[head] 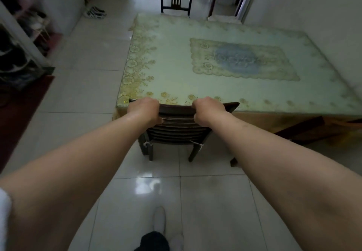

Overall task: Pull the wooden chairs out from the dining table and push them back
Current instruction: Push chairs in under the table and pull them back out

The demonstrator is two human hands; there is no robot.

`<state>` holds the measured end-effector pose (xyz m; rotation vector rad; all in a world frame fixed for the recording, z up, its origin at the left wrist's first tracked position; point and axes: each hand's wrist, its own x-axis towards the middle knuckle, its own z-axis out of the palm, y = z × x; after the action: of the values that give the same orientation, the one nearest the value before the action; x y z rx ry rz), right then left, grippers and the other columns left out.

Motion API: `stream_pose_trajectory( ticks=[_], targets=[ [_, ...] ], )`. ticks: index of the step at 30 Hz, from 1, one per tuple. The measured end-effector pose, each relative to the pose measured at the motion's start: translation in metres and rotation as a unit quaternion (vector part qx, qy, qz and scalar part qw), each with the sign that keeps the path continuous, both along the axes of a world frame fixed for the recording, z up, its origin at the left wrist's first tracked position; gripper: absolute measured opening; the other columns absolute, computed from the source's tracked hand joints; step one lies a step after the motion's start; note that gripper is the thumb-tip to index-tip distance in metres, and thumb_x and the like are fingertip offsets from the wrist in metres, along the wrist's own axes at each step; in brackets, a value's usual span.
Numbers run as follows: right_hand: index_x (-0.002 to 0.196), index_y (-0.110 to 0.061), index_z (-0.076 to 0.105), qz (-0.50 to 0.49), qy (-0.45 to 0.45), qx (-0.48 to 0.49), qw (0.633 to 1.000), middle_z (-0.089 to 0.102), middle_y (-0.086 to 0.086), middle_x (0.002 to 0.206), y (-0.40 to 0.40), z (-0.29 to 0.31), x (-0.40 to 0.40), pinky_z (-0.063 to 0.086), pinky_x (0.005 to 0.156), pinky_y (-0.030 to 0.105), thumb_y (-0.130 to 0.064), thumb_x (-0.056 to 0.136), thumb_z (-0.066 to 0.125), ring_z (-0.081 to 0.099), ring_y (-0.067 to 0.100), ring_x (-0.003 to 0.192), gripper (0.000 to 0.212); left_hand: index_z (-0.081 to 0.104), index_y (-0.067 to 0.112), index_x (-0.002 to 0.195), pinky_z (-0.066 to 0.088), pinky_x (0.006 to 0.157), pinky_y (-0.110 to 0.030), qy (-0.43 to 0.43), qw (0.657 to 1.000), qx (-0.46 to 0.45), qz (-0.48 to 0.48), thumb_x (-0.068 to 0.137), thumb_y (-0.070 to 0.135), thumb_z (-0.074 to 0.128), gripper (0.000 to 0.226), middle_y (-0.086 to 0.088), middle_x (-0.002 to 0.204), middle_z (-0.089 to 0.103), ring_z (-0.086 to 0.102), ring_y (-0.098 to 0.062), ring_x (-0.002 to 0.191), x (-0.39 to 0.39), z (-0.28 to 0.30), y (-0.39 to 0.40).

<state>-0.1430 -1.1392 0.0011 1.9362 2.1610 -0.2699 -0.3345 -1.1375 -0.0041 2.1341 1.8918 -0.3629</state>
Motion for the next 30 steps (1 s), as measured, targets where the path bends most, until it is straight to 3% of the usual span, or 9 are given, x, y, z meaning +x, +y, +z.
stream_pose_trajectory(
  ticks=[10,14,18,19,23,27,30],
  targets=[
    [0.117,-0.016,0.059,-0.004,-0.021,-0.003,1.000,0.061,0.006,0.103,0.037,-0.014,0.000,0.045,0.062,0.031,-0.010,0.085,0.053,0.055,0.026,0.082,0.034,0.062,0.013,0.103,0.045,0.066,-0.033,0.018,0.998,0.028,-0.058,0.088,0.050,0.066,0.040,-0.004,0.094,0.061,0.060,-0.025,0.087,0.005,-0.019,0.039],
    [0.106,-0.015,0.061,-0.011,-0.032,-0.022,0.999,0.062,0.005,0.098,0.045,-0.029,0.001,0.042,0.057,0.030,-0.011,0.085,0.055,0.056,0.025,0.080,0.022,0.057,0.015,0.113,0.044,0.078,-0.038,0.010,0.996,0.022,-0.089,0.088,0.049,0.066,0.043,-0.006,0.106,0.063,0.058,-0.027,0.099,0.012,-0.043,0.053],
    [0.105,-0.015,0.057,-0.003,-0.036,-0.052,0.998,0.060,0.005,0.098,0.050,-0.043,0.001,0.043,0.062,0.033,-0.013,0.085,0.056,0.056,0.026,0.085,0.021,0.056,0.015,0.117,0.036,0.099,-0.048,0.025,0.995,0.013,-0.091,0.087,0.048,0.067,0.046,-0.007,0.113,0.064,0.058,-0.030,0.110,0.021,-0.062,0.064],
    [0.106,-0.015,0.057,0.000,-0.037,-0.052,0.998,0.059,0.005,0.097,0.052,-0.046,0.002,0.043,0.063,0.034,-0.013,0.085,0.056,0.056,0.026,0.084,0.021,0.057,0.015,0.116,0.036,0.099,-0.048,0.022,0.996,0.006,-0.088,0.088,0.047,0.067,0.044,-0.006,0.111,0.064,0.059,-0.029,0.108,0.022,-0.065,0.067],
    [0.099,-0.017,0.059,0.012,-0.045,-0.061,0.997,0.060,0.003,0.090,0.060,-0.058,0.003,0.042,0.063,0.033,-0.009,0.083,0.056,0.056,0.025,0.078,0.018,0.061,0.016,0.109,0.038,0.075,-0.038,0.011,0.997,-0.009,-0.079,0.088,0.043,0.068,0.035,-0.004,0.095,0.060,0.060,-0.027,0.093,0.022,-0.076,0.077],
    [0.099,-0.017,0.059,0.021,-0.042,-0.061,0.997,0.060,0.003,0.087,0.066,-0.066,0.007,0.043,0.063,0.033,-0.004,0.082,0.055,0.057,0.025,0.077,0.021,0.062,0.018,0.105,0.038,0.076,-0.036,0.019,0.997,-0.018,-0.069,0.090,0.036,0.067,0.024,0.000,0.084,0.052,0.062,-0.027,0.090,0.023,-0.082,0.081],
    [0.099,-0.016,0.060,0.030,-0.042,-0.061,0.997,0.061,0.003,0.087,0.069,-0.070,0.011,0.044,0.059,0.033,0.003,0.082,0.053,0.058,0.024,0.075,0.027,0.063,0.018,0.100,0.036,0.074,-0.035,0.031,0.997,-0.007,-0.067,0.089,0.011,0.060,0.013,-0.002,0.086,0.059,0.061,-0.027,0.085,0.026,-0.083,0.082]
  ],
)
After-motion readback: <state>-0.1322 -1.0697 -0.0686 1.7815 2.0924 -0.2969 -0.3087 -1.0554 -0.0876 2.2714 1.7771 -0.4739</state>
